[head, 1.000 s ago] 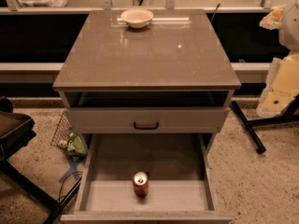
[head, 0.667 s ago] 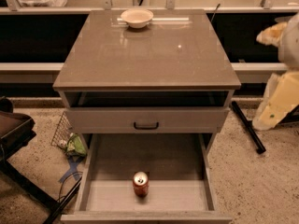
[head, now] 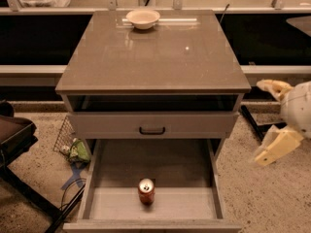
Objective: Pick coke can from middle drawer and place on counter
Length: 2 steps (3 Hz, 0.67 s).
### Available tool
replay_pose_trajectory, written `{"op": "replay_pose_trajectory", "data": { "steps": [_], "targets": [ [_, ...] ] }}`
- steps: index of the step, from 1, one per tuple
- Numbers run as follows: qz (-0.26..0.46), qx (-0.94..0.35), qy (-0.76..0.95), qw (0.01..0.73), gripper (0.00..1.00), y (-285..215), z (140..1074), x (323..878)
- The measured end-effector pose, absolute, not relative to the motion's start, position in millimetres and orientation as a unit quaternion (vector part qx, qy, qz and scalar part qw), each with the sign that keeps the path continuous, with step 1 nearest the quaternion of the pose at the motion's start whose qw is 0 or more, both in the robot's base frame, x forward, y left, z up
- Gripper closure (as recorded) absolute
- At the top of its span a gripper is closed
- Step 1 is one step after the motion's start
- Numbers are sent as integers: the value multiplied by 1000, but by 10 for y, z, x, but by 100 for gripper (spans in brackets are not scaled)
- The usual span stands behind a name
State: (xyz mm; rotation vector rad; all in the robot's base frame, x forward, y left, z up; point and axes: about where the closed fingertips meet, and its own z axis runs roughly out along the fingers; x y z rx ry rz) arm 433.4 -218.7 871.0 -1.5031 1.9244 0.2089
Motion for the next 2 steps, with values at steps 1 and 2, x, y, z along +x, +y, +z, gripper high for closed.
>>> {"op": "replay_pose_trajectory", "data": {
  "steps": [1, 2],
  "targets": [
    [140, -609, 682, 379, 0, -1931, 8079, 4399],
    [154, -643, 644, 384, 0, -1822, 7746, 4422]
  ]
}}
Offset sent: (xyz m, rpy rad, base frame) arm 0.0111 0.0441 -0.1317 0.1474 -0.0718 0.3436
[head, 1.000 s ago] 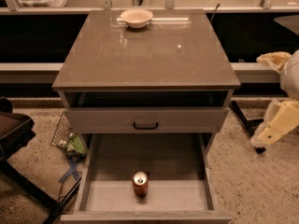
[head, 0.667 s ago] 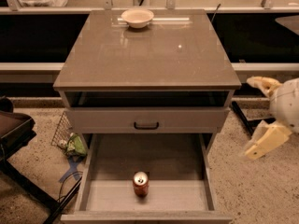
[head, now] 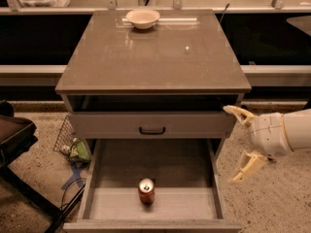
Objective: Pick coke can from middle drawer and place on counter
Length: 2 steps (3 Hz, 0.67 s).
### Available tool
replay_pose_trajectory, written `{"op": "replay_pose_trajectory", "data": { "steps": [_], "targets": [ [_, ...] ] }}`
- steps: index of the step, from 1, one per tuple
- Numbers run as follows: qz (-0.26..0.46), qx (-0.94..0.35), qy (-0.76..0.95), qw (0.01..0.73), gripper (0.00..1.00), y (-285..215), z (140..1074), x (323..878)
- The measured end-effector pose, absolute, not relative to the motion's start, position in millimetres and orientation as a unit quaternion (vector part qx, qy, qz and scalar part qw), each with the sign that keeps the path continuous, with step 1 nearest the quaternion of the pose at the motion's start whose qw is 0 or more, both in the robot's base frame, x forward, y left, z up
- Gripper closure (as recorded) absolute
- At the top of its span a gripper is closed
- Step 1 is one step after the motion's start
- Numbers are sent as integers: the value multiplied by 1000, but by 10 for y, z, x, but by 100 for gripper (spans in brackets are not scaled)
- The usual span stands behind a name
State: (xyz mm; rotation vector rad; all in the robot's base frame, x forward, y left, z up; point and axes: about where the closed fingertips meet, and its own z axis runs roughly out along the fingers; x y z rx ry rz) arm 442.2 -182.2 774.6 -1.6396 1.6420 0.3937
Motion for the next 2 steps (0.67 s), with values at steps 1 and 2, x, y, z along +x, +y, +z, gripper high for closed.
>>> {"op": "replay_pose_trajectory", "data": {
  "steps": [1, 2],
  "targets": [
    [154, -643, 644, 384, 0, -1822, 7748, 4421],
    [177, -641, 644, 378, 0, -1744, 7513, 4421]
  ]
}}
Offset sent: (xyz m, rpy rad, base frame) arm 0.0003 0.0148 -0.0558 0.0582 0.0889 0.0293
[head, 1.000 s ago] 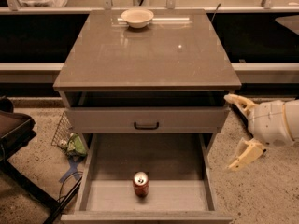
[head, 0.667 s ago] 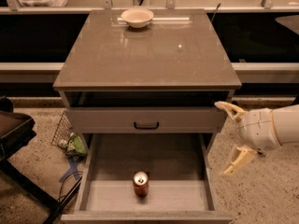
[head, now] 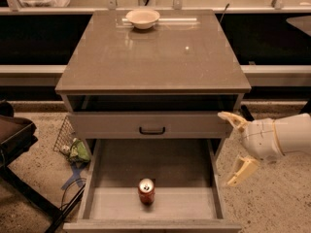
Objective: Pick coke can from middle drawer and place on counter
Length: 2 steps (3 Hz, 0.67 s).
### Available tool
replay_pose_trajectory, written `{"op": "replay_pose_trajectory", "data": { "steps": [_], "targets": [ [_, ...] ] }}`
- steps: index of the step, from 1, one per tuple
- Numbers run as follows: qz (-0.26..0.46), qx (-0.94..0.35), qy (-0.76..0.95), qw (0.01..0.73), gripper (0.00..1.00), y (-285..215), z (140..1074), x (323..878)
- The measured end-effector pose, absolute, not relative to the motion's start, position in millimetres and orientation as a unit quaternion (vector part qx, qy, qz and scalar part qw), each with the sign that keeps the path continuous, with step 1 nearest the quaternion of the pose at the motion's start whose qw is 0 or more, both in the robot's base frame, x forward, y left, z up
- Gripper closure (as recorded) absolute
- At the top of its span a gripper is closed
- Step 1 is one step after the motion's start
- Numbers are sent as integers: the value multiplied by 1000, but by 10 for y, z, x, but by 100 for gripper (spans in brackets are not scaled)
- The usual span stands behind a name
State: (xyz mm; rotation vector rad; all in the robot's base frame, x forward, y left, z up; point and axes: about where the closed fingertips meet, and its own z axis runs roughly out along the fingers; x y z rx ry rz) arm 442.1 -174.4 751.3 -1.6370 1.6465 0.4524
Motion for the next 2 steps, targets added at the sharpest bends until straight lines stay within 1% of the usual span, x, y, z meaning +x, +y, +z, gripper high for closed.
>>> {"op": "replay_pose_trajectory", "data": {
  "steps": [1, 2],
  "targets": [
    [226, -621, 638, 394, 0, -1591, 6952, 4397],
    [272, -611, 609, 426, 0, -1366, 6385, 4436]
  ]
}}
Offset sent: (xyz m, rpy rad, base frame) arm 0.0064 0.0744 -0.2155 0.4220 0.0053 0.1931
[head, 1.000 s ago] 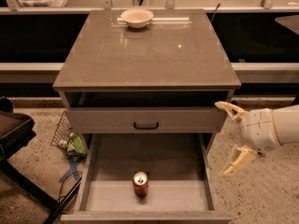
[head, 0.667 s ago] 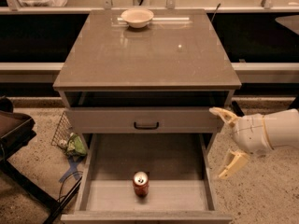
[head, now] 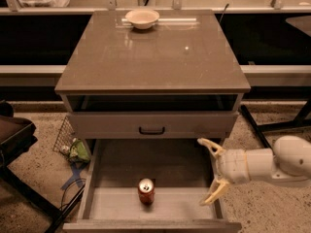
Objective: Pick coke can from middle drawer and place on counter
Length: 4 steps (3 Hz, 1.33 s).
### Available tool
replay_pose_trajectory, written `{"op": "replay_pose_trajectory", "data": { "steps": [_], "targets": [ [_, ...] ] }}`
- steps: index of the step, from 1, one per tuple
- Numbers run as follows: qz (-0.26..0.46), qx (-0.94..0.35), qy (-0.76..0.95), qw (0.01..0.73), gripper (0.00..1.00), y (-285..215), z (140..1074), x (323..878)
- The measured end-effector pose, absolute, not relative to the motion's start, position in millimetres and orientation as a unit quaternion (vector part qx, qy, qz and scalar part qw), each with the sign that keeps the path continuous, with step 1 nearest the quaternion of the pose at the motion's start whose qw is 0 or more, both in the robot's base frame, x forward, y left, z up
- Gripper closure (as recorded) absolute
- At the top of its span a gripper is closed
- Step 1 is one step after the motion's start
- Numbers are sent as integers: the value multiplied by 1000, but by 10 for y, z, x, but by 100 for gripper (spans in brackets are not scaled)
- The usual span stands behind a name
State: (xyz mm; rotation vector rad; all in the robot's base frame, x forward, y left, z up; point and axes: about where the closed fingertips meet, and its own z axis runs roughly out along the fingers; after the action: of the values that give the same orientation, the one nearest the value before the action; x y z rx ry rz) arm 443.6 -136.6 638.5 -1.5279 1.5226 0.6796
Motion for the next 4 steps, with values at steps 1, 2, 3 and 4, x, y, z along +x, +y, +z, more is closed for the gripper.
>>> {"op": "replay_pose_trajectory", "data": {
  "steps": [1, 2, 3, 4],
  "targets": [
    [314, -614, 555, 464, 0, -1011, 5683, 4546],
    [332, -616, 540, 468, 0, -815, 5295, 4620],
    [341, -611, 540, 468, 0, -764, 5206, 4614],
    [352, -603, 542, 469, 0, -699, 5115, 4634]
  ]
}}
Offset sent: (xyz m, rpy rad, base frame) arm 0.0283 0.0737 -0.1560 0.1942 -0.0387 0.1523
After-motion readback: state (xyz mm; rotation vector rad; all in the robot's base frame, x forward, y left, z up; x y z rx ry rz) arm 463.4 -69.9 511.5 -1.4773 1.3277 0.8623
